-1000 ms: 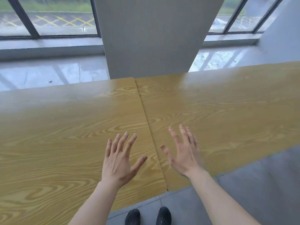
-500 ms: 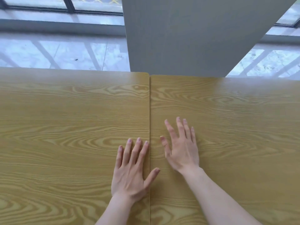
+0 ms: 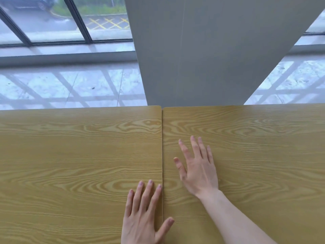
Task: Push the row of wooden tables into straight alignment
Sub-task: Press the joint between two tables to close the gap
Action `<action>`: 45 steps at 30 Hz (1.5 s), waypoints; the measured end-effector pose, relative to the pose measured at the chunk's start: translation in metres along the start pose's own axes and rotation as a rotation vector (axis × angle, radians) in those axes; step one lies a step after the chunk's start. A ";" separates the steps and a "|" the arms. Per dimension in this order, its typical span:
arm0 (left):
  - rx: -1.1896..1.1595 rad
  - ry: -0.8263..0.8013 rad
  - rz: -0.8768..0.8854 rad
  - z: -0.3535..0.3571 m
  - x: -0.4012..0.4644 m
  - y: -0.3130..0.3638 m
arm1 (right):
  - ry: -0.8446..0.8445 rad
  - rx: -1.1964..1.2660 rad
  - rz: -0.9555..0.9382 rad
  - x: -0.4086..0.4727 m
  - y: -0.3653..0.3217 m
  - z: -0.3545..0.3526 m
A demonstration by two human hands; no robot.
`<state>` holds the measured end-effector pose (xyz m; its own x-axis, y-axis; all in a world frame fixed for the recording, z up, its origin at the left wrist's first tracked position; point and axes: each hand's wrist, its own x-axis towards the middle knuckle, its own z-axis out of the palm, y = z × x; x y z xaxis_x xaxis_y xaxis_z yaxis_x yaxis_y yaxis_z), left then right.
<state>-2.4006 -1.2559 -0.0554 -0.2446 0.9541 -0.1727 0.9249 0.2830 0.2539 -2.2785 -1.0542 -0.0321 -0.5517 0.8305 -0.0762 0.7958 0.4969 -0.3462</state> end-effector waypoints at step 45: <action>-0.021 0.160 -0.034 -0.094 0.272 -0.219 | -0.027 -0.122 -0.054 0.206 -0.130 0.072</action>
<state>-2.6968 -1.0495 -0.0689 -0.3208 0.9467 -0.0280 0.9094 0.3161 0.2703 -2.5140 -0.9656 -0.0700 -0.5997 0.7956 -0.0857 0.7883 0.5689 -0.2342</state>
